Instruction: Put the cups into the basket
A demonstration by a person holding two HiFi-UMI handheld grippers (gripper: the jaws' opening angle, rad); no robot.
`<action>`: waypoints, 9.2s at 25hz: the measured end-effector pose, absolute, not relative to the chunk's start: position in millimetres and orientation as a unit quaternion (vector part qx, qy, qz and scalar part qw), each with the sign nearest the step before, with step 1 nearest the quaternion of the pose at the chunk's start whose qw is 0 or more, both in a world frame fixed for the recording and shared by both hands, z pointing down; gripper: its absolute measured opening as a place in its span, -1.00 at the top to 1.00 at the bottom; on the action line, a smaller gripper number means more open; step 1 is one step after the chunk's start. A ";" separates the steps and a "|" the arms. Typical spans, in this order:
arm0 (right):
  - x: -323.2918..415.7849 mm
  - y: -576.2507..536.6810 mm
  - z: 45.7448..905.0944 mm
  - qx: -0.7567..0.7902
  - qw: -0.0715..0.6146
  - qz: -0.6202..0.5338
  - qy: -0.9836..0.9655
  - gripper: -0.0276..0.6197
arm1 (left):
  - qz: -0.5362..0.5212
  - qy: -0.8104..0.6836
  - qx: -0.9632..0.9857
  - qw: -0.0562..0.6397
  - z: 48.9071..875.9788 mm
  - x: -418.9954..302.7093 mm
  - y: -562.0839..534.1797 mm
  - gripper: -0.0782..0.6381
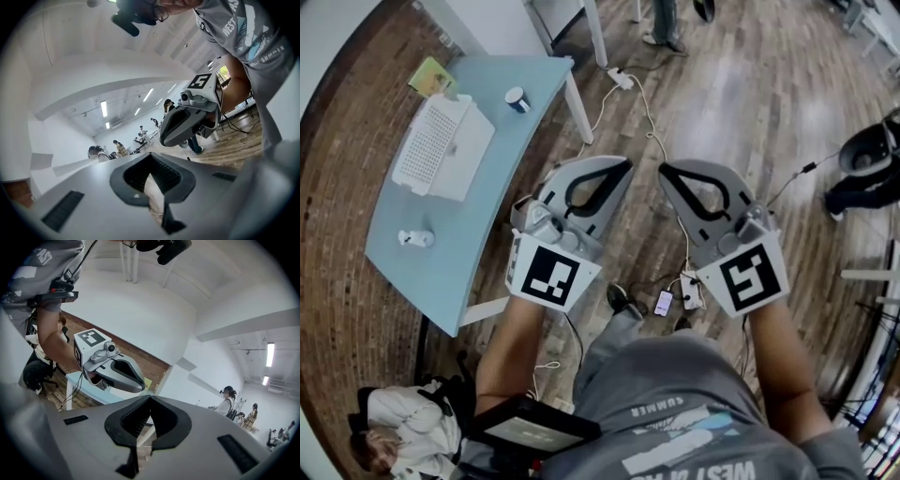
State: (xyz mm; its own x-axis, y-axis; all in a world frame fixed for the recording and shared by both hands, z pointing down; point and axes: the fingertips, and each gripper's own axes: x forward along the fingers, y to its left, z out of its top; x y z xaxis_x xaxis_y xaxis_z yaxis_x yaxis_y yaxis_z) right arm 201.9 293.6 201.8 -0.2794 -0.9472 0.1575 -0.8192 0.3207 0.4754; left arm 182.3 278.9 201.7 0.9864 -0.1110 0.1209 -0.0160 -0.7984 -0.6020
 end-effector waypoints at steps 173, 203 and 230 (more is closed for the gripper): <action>85.5 -301.6 528.9 0.401 0.289 0.052 -0.868 0.67 | -0.197 0.308 -0.920 0.142 331.6 39.7 -295.2 0.78; 43.2 -335.3 525.6 0.352 0.251 0.011 -0.902 0.68 | -0.200 0.319 -0.916 0.140 332.9 28.7 -312.4 0.78; 40.2 -355.2 553.2 0.274 0.369 0.042 -0.887 0.67 | -0.184 0.336 -0.914 0.133 329.4 11.9 -321.7 0.78</action>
